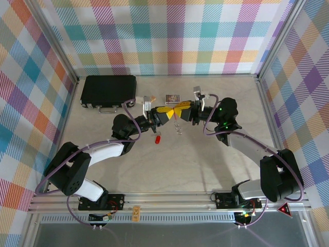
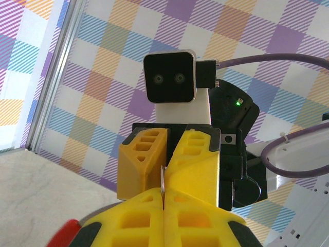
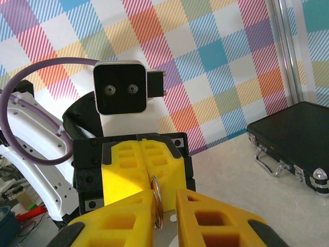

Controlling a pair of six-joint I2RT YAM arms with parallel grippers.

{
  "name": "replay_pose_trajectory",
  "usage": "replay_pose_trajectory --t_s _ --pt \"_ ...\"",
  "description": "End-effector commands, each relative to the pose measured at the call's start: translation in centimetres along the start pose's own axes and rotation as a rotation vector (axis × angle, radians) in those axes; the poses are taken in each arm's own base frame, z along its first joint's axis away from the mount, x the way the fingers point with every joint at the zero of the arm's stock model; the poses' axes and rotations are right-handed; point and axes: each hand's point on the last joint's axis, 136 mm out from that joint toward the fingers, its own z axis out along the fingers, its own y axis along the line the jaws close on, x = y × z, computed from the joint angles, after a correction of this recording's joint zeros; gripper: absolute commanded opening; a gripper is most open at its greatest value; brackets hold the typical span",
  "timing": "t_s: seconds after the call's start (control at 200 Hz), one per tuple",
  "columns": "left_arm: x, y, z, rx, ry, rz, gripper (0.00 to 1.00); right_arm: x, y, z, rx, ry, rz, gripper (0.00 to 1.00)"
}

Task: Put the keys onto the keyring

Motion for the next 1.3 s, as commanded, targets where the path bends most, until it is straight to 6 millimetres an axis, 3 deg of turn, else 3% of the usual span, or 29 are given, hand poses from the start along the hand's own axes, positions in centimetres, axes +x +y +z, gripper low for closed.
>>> replay_pose_trajectory --t_s 0.0,0.115,0.195,0.385,0.445,0.495,0.67,0.775,0.99,1.12,1.295 --pt "-2.2 -1.4 0.2 0.05 -0.056 0.057 0.0 -0.8 0.6 0.5 -0.028 -0.009 -0.021 0.16" --pt "-2.2 -1.4 0.2 0.051 -0.055 0.057 0.0 -0.7 0.5 0.4 -0.028 -0.006 -0.013 0.11" --pt "-2.1 -1.3 0.2 0.05 -0.054 0.055 0.0 -0.7 0.7 0.5 -0.031 -0.006 -0.015 0.02" --pt "-1.9 -1.1 0.0 0.038 -0.051 0.059 0.0 -0.8 0.7 0.1 0.012 0.002 -0.037 0.0" --pt "-1.8 -0.8 -0.2 0.023 -0.053 0.062 0.09 -0.7 0.6 -0.1 0.043 0.007 -0.062 0.0" --pt "-1.7 -0.2 -0.6 -0.005 -0.06 0.059 0.24 -0.7 0.6 -0.4 0.074 0.012 -0.082 0.0" --pt "-1.4 2.5 -2.5 -0.13 -0.06 0.031 0.37 0.7 -0.2 -1.6 0.189 0.055 -0.113 0.0" --pt "0.0 4.4 -3.5 -0.237 0.0 0.007 0.45 1.6 -0.7 -2.3 0.248 0.082 -0.121 0.0" --pt "3.7 7.8 -6.4 -0.489 0.168 -0.001 0.48 3.3 -1.3 -3.6 0.328 0.119 -0.123 0.0" --pt "6.3 9.9 -9.1 -0.653 0.261 -0.032 0.7 4.4 -1.6 -4.2 0.363 0.134 -0.107 0.0" --pt "9.0 11.5 -11.4 -0.769 0.348 -0.063 0.71 5.9 -1.7 -5.3 0.406 0.134 -0.095 0.0"
